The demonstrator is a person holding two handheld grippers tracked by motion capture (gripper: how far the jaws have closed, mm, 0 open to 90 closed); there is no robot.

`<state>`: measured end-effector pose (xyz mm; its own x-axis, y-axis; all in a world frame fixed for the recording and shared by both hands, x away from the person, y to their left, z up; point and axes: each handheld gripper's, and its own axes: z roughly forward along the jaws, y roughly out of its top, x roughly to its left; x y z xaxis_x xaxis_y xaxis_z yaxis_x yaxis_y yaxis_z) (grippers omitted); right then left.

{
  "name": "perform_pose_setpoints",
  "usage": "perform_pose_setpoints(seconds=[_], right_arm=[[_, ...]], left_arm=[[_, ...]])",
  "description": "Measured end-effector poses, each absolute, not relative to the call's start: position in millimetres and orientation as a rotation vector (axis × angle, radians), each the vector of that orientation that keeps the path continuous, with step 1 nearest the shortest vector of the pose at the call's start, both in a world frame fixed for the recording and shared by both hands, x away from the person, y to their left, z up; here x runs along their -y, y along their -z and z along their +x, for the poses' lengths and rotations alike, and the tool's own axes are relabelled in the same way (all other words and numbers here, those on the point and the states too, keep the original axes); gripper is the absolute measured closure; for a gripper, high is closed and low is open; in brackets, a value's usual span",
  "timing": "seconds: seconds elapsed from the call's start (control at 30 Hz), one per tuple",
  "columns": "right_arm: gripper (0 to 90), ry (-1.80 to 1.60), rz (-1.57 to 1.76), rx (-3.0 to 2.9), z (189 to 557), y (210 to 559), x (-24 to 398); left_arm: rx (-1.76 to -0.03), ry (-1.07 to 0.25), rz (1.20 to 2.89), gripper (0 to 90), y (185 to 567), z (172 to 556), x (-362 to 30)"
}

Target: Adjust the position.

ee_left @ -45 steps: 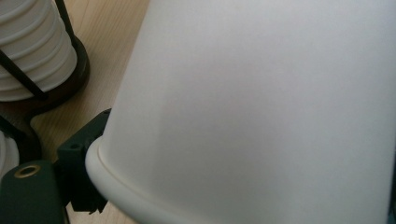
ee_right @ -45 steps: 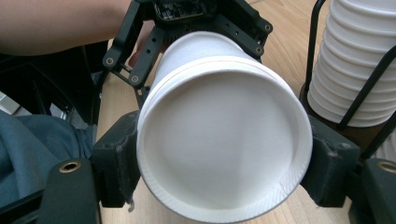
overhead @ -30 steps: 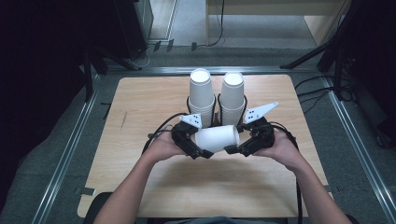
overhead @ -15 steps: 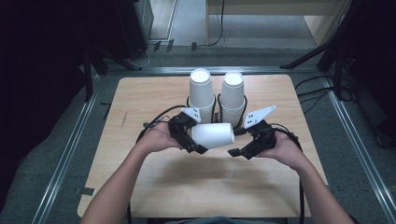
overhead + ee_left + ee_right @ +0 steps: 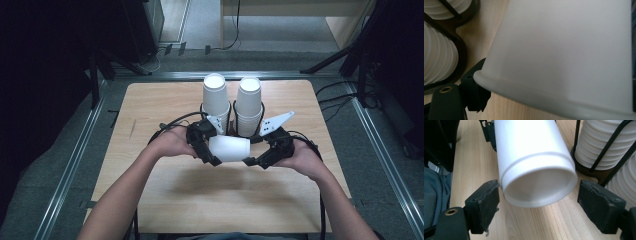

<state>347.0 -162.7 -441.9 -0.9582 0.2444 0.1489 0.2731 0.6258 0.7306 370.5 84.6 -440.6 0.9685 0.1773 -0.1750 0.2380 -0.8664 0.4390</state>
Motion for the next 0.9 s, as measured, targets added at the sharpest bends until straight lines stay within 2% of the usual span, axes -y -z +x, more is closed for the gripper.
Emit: perform_pose_setpoints(seconds=[0.53, 0.63, 0.7, 0.9], right_arm=[[16.9, 1.111, -0.321, 2.868, 348.5, 461.3, 134.0], [17.6, 1.09, -0.311, 2.869, 347.9, 463.2, 131.5], [21.2, 1.052, -0.301, 2.87, 346.6, 464.9, 128.9], [21.5, 1.041, -0.302, 2.869, 346.6, 467.6, 126.4]], left_arm=[[-0.23, 0.208, 2.791, 11.8, 456.9, 367.8, -56.7], [-0.242, 0.212, 2.783, 11.5, 457.6, 366.4, -55.3], [-0.245, 0.213, 2.783, 11.5, 457.1, 366.2, -54.8], [-0.232, 0.223, 2.788, 11.8, 456.4, 366.1, -55.0]])
